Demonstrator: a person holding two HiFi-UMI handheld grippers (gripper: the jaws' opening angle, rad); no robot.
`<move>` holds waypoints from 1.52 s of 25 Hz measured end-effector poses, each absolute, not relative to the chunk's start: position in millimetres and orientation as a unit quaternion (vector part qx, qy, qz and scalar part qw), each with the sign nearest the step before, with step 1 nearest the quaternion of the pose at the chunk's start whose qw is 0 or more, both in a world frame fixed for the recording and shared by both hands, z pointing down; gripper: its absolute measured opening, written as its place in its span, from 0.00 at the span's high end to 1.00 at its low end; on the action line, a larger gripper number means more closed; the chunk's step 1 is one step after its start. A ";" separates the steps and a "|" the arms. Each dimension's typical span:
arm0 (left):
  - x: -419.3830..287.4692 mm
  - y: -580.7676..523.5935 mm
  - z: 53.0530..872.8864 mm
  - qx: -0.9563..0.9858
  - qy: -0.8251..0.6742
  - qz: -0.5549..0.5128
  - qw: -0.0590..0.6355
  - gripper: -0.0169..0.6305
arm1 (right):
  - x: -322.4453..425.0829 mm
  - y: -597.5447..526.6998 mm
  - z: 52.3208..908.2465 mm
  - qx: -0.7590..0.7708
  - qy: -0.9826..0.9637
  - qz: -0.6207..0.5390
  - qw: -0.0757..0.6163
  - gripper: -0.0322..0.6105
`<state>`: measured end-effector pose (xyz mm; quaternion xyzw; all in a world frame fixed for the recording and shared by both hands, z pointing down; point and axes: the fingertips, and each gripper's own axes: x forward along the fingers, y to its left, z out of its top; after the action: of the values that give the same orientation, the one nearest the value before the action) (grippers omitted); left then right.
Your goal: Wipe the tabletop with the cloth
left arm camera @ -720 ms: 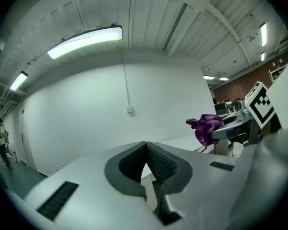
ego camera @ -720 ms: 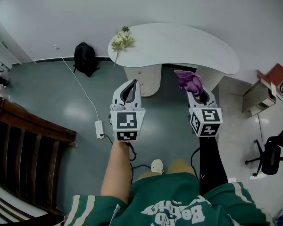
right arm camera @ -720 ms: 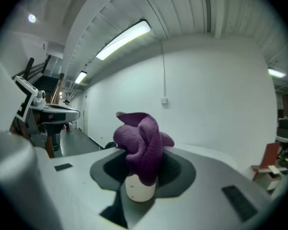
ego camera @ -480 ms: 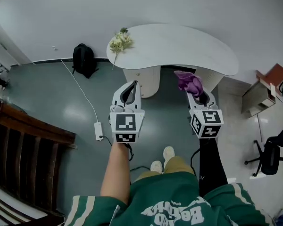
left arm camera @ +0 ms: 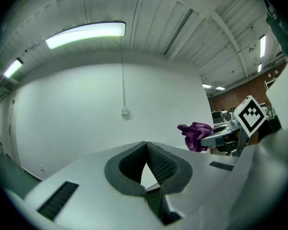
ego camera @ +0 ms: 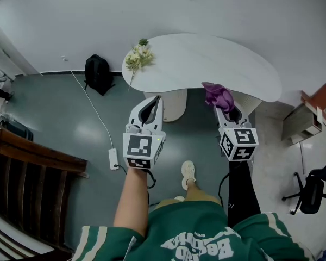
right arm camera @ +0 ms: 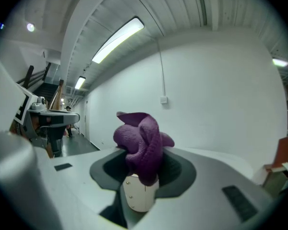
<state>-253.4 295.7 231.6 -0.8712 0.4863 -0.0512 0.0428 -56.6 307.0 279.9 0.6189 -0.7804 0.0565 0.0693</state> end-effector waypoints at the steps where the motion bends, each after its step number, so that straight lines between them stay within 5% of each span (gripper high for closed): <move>1: -249.8 283.3 230.2 -0.872 0.486 -0.049 0.042 0.97 | -52.9 292.9 279.6 0.618 -0.781 0.057 0.067 0.73; 17: -213.3 81.5 245.9 -0.844 0.528 -0.081 0.041 0.97 | -17.8 79.8 284.8 0.581 -0.809 0.071 0.057 0.73; 38: -235.8 -213.4 318.3 -0.845 0.528 -0.083 0.009 0.97 | -72.4 -200.1 353.3 0.559 -0.813 0.112 0.115 0.72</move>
<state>-235.8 -213.4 318.3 -0.8450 0.5282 -0.0832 0.0085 -72.4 -200.1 353.3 0.5593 -0.8132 0.1121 0.1154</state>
